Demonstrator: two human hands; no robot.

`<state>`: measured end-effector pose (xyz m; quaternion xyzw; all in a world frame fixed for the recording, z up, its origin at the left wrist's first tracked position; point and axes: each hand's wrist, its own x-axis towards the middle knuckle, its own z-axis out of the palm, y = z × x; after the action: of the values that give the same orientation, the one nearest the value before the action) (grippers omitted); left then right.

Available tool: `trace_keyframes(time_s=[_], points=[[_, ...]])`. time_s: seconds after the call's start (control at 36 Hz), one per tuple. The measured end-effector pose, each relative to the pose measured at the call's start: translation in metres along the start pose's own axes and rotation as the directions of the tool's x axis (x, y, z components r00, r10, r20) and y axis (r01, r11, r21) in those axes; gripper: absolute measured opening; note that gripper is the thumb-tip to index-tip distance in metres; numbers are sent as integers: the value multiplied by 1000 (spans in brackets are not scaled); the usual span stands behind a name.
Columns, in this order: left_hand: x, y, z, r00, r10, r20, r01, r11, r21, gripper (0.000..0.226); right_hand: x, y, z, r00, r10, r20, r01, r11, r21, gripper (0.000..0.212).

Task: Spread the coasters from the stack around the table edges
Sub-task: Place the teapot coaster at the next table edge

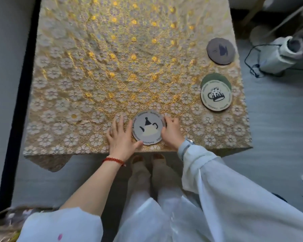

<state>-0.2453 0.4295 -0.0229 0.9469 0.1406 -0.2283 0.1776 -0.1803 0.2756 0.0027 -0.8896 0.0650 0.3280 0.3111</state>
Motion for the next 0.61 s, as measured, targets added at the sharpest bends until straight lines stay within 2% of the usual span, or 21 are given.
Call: trace_keyframes(time_s=[0.11,0.28,0.39,0.61], points=[[8,-2,4,999,36,23,-36,999,-9,94,-1,3,7,999,4,-36,-4,1000,21,52],[7,-11,6,996,87,23,-87,996,-16,99,-6,5,13,997,-6,-82,8,1000,16,43],[6,-16,6,993,117,25,-116,993,-12,106,-12,8,20,996,-24,-84,28,999,44,40],[4,-21,6,991,132,-16,-132,991,2,107,-10,7,21,994,-61,-87,66,996,63,41]])
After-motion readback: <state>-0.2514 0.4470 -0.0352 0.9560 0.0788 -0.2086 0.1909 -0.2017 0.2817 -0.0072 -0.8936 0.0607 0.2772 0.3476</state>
